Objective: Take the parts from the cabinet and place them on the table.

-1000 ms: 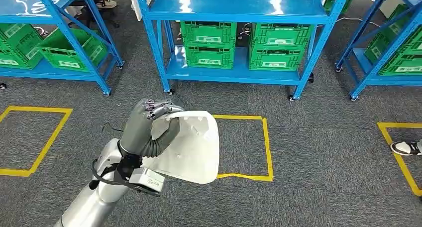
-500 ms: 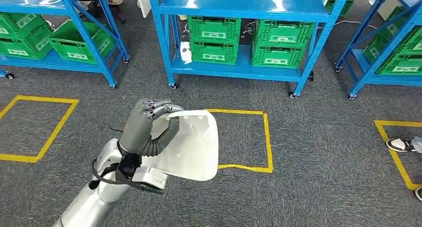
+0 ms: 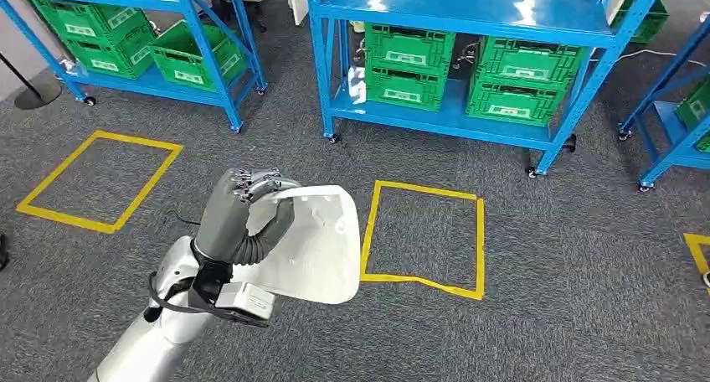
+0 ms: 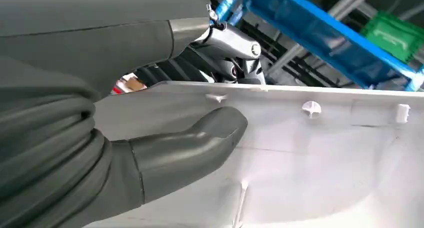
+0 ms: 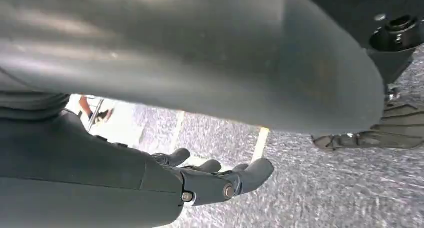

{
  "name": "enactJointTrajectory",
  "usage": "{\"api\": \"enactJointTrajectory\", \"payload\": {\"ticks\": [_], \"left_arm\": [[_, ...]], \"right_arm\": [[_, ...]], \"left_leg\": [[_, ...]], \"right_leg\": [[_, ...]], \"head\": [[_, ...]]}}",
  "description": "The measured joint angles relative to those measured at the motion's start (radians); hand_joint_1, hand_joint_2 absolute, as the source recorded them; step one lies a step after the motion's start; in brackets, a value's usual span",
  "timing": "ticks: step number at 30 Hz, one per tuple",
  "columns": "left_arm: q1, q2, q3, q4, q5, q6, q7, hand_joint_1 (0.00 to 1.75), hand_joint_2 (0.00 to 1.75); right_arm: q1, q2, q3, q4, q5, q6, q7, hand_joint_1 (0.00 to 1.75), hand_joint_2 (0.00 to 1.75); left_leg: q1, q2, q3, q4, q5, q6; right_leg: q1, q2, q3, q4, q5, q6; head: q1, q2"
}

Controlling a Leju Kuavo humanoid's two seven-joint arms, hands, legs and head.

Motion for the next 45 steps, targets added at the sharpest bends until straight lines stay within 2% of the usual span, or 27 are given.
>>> {"api": "enactJointTrajectory", "payload": {"ticks": [4, 7, 9, 10, 13, 14, 15, 18, 19, 20, 22, 24, 25, 26, 28, 29, 30, 34, 35, 36, 37, 39, 40, 42, 43, 44, 45], "left_arm": [[0.001, 0.003, 0.002, -0.003, 0.000, 0.002, -0.002, 1.75, 1.75], [-0.001, 0.002, 0.002, -0.005, 0.000, 0.003, -0.003, 1.75, 1.75], [0.003, 0.003, 0.002, -0.003, 0.000, 0.003, -0.003, 1.75, 1.75], [0.003, 0.003, 0.002, -0.001, 0.000, 0.003, -0.003, 1.75, 1.75], [0.002, 0.004, 0.002, 0.001, 0.000, 0.004, -0.006, 1.75, 1.75], [0.002, 0.004, 0.002, 0.000, 0.000, 0.006, -0.006, 1.75, 1.75], [0.001, 0.004, 0.002, 0.000, 0.001, 0.007, -0.006, 1.75, 1.75], [0.004, 0.005, 0.003, 0.000, 0.002, 0.008, -0.006, 1.75, 1.75], [0.004, 0.006, 0.003, -0.001, 0.002, 0.009, -0.006, 1.75, 1.75], [0.007, 0.008, 0.005, -0.003, 0.002, 0.009, -0.006, 1.75, 1.75], [0.002, 0.008, 0.007, -0.005, 0.002, 0.010, -0.007, 1.75, 1.75], [0.011, 0.009, 0.008, -0.005, 0.002, 0.010, -0.009, 1.75, 1.75], [0.016, 0.009, 0.008, -0.005, 0.002, 0.010, -0.009, 1.75, 1.75], [0.019, 0.009, 0.008, -0.005, 0.002, 0.010, -0.009, 1.75, 1.75], [0.019, 0.011, 0.008, -0.007, 0.002, 0.010, -0.009, 1.75, 1.75], [0.019, 0.011, 0.008, -0.011, 0.000, 0.010, -0.009, 1.75, 1.75], [0.017, 0.011, 0.008, -0.016, -0.002, 0.010, -0.009, 1.75, 1.75], [0.022, 0.008, 0.008, -0.034, -0.011, 0.009, 0.003, 1.75, 1.75], [0.025, 0.006, 0.008, -0.041, -0.012, 0.009, 0.004, 1.75, 1.75], [0.023, 0.007, 0.008, -0.045, -0.012, 0.009, 0.003, 1.75, 1.75], [0.023, 0.003, 0.008, -0.048, -0.012, 0.009, 0.005, 1.75, 1.75], [0.028, 0.000, 0.007, -0.048, -0.013, 0.009, 0.005, 1.75, 1.75], [0.031, 0.000, 0.007, -0.047, -0.013, 0.009, 0.005, 1.75, 1.75], [0.034, 0.000, 0.007, -0.048, -0.014, 0.009, 0.005, 1.75, 1.75], [0.034, 0.000, 0.007, -0.048, -0.016, 0.008, 0.004, 1.75, 1.75], [0.034, -0.001, 0.007, -0.049, -0.016, 0.008, 0.003, 1.75, 1.75], [0.034, -0.001, 0.007, -0.049, -0.017, 0.007, 0.002, 1.75, 1.75]], "right_arm": [[-0.007, 0.000, 0.000, 0.000, 0.001, 0.000, 0.000, 0.00, 0.00], [-0.004, -0.002, 0.000, 0.000, 0.001, 0.000, 0.001, 0.00, 0.00], [0.000, -0.002, 0.000, 0.000, 0.001, 0.001, 0.001, 0.00, 0.00], [0.001, -0.002, 0.000, 0.000, 0.002, 0.001, 0.000, 0.00, 0.00], [0.002, -0.003, 0.000, 0.000, 0.004, 0.002, 0.000, 0.00, 0.00], [0.002, -0.003, 0.000, 0.000, 0.004, 0.002, 0.000, 0.00, 0.00], [0.002, -0.005, 0.000, 0.000, 0.005, 0.002, 0.000, 0.00, 0.00], [-0.002, -0.004, 0.000, 0.000, 0.005, 0.000, 0.000, 0.00, 0.00], [-0.003, -0.004, 0.000, 0.000, 0.005, 0.000, 0.000, 0.00, 0.00], [-0.003, 0.001, 0.000, 0.000, 0.005, 0.001, 0.000, 0.00, 0.00], [-0.001, -0.001, 0.000, 0.000, 0.005, 0.000, 0.000, 0.00, 0.00], [0.003, -0.001, 0.000, 0.000, 0.005, -0.001, 0.000, 0.00, 0.00], [0.003, -0.001, 0.000, 0.000, 0.005, -0.002, 0.000, 0.00, 0.00], [0.002, 0.000, 0.000, 0.000, 0.005, -0.002, 0.000, 0.00, 0.00], [0.002, 0.003, 0.000, 0.000, 0.005, -0.005, 0.000, 0.00, 0.00], [0.002, 0.004, 0.000, 0.000, 0.005, -0.006, 0.000, 0.00, 0.00], [0.002, 0.003, 0.000, 0.000, 0.005, -0.006, 0.000, 0.00, 0.00], [-0.005, 0.003, 0.000, 0.000, 0.008, -0.003, 0.000, 0.00, 0.00], [-0.005, 0.003, 0.000, 0.000, 0.009, -0.001, 0.000, 0.00, 0.00], [-0.003, 0.003, 0.000, 0.000, 0.009, -0.001, -0.001, 0.00, 0.00], [-0.002, 0.003, 0.000, 0.000, 0.009, -0.001, -0.002, 0.00, 0.00], [0.002, 0.003, 0.000, 0.000, 0.009, 0.000, 0.000, 0.00, 0.00], [0.005, 0.003, 0.000, 0.000, 0.011, 0.000, 0.000, 0.00, 0.00], [0.007, 0.003, 0.000, 0.000, 0.016, -0.002, 0.000, 0.00, 0.00], [0.007, 0.003, 0.000, 0.000, 0.017, -0.002, 0.000, 0.00, 0.00], [0.007, 0.003, 0.000, 0.000, 0.018, -0.006, 0.000, 0.00, 0.00], [0.007, 0.003, 0.000, 0.000, 0.018, -0.006, 0.001, 0.00, 0.00]], "left_leg": [[0.001, -0.036, -0.011, -0.017, 0.007, 0.031], [0.007, -0.063, -0.019, -0.022, 0.018, 0.047], [0.002, -0.086, -0.027, -0.019, 0.021, 0.052], [0.000, -0.099, -0.030, -0.017, 0.023, 0.052], [-0.002, -0.141, -0.032, -0.007, 0.024, 0.050], [-0.002, -0.151, -0.033, -0.004, 0.023, 0.047], [-0.009, -0.159, -0.040, 0.001, 0.022, 0.040], [0.002, -0.190, -0.048, -0.009, 0.033, 0.020], [-0.002, -0.202, -0.057, -0.010, 0.035, 0.013], [-0.002, -0.178, -0.056, 0.003, 0.028, 0.012], [-0.002, -0.094, -0.113, 0.120, -0.045, -0.001], [0.006, -0.075, -0.184, 0.268, -0.108, -0.011], [0.010, -0.072, -0.200, 0.302, -0.110, -0.015], [0.014, -0.068, -0.190, 0.284, -0.090, -0.018], [0.019, -0.049, -0.104, 0.124, -0.008, -0.019], [0.018, -0.014, -0.049, 0.027, 0.028, -0.018], [0.008, 0.039, -0.032, -0.014, 0.015, -0.010], [0.005, -0.019, -0.042, -0.012, 0.026, 0.019], [0.013, -0.032, -0.035, -0.020, 0.033, 0.029], [0.014, -0.042, -0.036, -0.021, 0.036, 0.036], [0.014, -0.054, -0.039, -0.021, 0.038, 0.039], [0.011, -0.083, -0.044, -0.020, 0.039, 0.042], [0.010, -0.100, -0.046, -0.018, 0.040, 0.043], [0.009, -0.130, -0.047, -0.014, 0.040, 0.043], [0.010, -0.147, -0.047, -0.010, 0.040, 0.041], [0.010, -0.161, -0.048, -0.006, 0.039, 0.038], [0.012, -0.171, -0.052, -0.002, 0.039, 0.034]], "right_leg": [[0.002, -0.034, 0.007, -0.005, 0.000, 0.028], [-0.003, 0.067, -0.058, 0.145, -0.094, 0.034], [0.000, 0.077, -0.132, 0.293, -0.148, 0.034], [0.002, 0.078, -0.144, 0.311, -0.140, 0.031], [0.008, 0.102, -0.048, 0.109, -0.016, 0.013], [0.010, 0.140, -0.010, 0.027, 0.011, 0.005], [0.009, 0.159, -0.003, 0.008, -0.007, 0.004], [0.016, 0.128, -0.005, 0.005, 0.001, -0.004], [0.006, 0.115, -0.001, -0.006, 0.008, -0.012], [0.003, 0.097, 0.001, -0.013, 0.013, -0.015], [0.003, 0.076, 0.001, -0.015, 0.012, -0.025], [0.003, 0.050, 0.000, -0.015, 0.011, -0.027], [0.003, 0.036, 0.000, -0.015, 0.010, -0.026], [0.002, 0.025, 0.000, -0.015, 0.009, -0.024], [0.000, -0.002, 0.005, -0.014, 0.005, -0.018], [0.000, -0.013, 0.010, -0.013, 0.002, -0.013], [0.009, -0.021, 0.013, -0.011, -0.002, -0.006], [0.008, -0.064, 0.023, -0.015, -0.002, 0.021], [0.001, -0.037, 0.023, -0.008, -0.013, 0.032], [-0.001, 0.027, 0.013, 0.022, -0.037, 0.033], [-0.002, 0.064, -0.020, 0.091, -0.078, 0.032], [0.001, 0.080, -0.107, 0.262, -0.152, 0.033], [0.002, 0.080, -0.135, 0.310, -0.157, 0.032], [0.004, 0.083, -0.115, 0.254, -0.100, 0.025], [0.003, 0.092, -0.072, 0.161, -0.047, 0.021], [0.002, 0.120, -0.025, 0.063, -0.003, 0.016], [-0.001, 0.179, -0.002, 0.009, -0.007, 0.012]], "head": [[0.001, 0.000], [0.009, 0.000], [0.010, 0.000], [0.010, 0.000], [0.010, 0.000], [0.012, 0.000], [0.010, 0.000], [0.012, 0.000], [0.011, 0.000], [0.013, 0.000], [0.000, 0.000], [0.000, 0.000], [0.000, 0.000], [0.000, 0.000], [0.000, 0.000], [0.000, 0.000], [-0.001, 0.000], [0.002, 0.000], [0.003, 0.000], [0.006, 0.000], [0.011, 0.000], [0.015, 0.000], [0.015, 0.000], [0.016, 0.000], [0.018, 0.000], [0.018, 0.000], [0.019, 0.000]]}}
